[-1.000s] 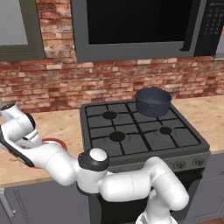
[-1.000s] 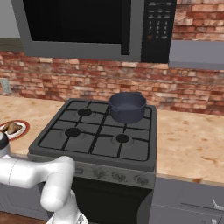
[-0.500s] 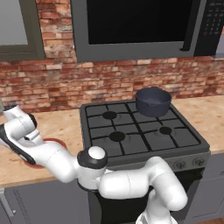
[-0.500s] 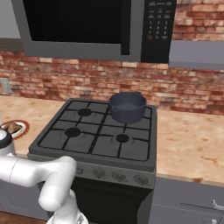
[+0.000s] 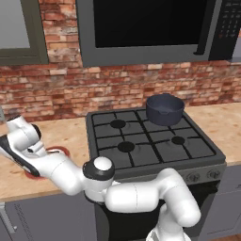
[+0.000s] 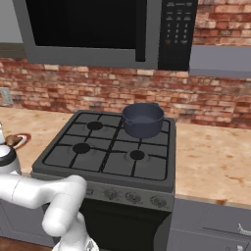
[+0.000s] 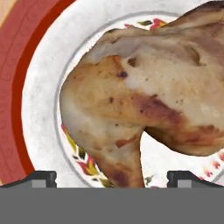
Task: Retrieve the frozen meat and place it in the pot on a burner. Then turn the burner on.
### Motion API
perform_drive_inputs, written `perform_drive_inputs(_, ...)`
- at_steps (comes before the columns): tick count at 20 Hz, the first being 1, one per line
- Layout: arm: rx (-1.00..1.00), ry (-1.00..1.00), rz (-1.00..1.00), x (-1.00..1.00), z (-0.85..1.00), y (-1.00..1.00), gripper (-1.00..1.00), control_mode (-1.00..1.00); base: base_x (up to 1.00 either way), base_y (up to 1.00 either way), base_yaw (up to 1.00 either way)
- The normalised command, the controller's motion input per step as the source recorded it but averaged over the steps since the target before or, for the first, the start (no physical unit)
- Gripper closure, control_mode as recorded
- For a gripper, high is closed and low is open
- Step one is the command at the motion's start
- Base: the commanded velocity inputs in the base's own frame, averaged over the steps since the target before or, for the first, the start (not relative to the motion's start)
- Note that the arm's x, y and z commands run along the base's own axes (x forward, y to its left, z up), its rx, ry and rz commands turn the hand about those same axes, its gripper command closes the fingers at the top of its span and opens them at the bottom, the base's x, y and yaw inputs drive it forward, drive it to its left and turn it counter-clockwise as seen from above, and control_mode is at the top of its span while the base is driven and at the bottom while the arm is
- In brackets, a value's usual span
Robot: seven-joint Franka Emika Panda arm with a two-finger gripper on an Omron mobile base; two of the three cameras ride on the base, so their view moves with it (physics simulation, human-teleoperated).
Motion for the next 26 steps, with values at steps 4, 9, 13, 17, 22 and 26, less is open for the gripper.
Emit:
perform_drive_inputs(4, 0.0, 0.01, 0.0, 0.0, -0.26, 0.0, -1.0, -1.0, 0.0, 0.0, 0.0)
perform_drive_inputs(9, 0.0, 0.0, 0.0, 0.0, -0.14, 0.0, -1.0, -1.0, 0.0, 0.0, 0.0)
perform_drive_inputs(13, 0.01, 0.0, 0.0, 0.0, -0.1, 0.0, 1.0, -1.0, 0.0, 0.0, 0.0)
perform_drive_inputs(17, 0.02, -0.04, 0.0, 0.0, -0.07, 0.0, 1.0, -1.0, 0.0, 0.0, 0.0)
perform_drive_inputs(22, 0.02, -0.08, -0.01, 0.0, -0.04, 0.0, 1.0, -1.0, 0.0, 0.0, 0.0)
perform_drive_inputs(26, 0.01, -0.07, -0.01, 0.0, -0.01, 0.0, 1.0, -1.0, 0.0, 0.0, 0.0)
